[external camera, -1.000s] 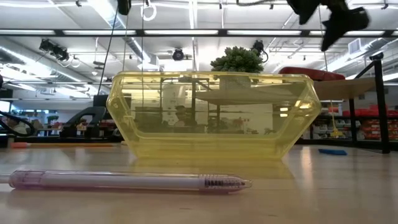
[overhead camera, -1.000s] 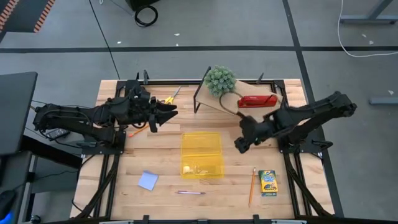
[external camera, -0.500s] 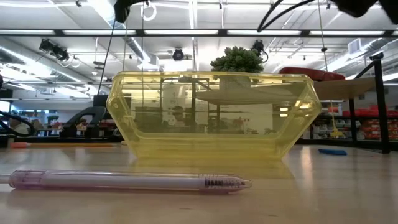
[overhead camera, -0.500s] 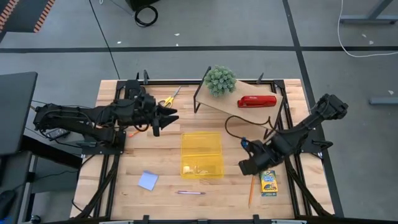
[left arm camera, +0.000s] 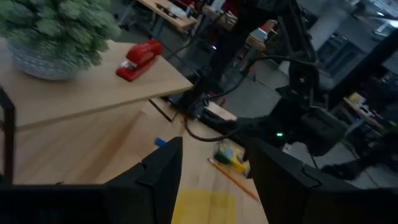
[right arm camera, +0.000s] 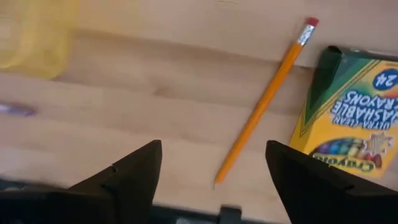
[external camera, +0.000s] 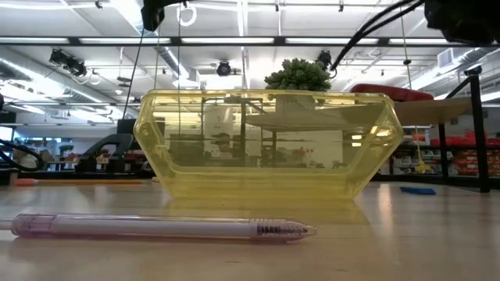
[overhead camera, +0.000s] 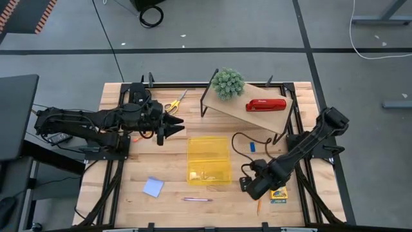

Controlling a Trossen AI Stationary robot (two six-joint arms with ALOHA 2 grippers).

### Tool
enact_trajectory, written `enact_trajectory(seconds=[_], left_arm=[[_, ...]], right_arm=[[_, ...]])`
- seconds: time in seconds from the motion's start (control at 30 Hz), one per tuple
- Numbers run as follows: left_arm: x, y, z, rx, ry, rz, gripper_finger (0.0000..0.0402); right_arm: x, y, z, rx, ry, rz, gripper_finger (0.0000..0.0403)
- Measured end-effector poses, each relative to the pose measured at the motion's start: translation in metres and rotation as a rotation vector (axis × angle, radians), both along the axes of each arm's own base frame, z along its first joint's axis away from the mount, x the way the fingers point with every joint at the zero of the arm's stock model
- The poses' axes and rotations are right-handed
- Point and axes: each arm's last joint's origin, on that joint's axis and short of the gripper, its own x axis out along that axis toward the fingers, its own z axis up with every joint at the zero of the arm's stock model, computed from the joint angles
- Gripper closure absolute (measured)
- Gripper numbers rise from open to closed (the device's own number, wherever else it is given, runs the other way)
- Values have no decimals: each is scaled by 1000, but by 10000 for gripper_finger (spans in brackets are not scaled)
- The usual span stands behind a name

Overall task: Pack school essentials
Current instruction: Put the right pencil into the supply box

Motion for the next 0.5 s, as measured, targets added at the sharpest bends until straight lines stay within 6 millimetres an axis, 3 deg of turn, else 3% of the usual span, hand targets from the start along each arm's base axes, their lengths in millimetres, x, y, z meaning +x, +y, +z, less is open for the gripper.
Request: enact_trajectory(seconds=[0.5], left_arm=[[0,-4,-1,-42,10,-127,230]], right_arm=[[-1,-10,-36,-59,14,-102,203]])
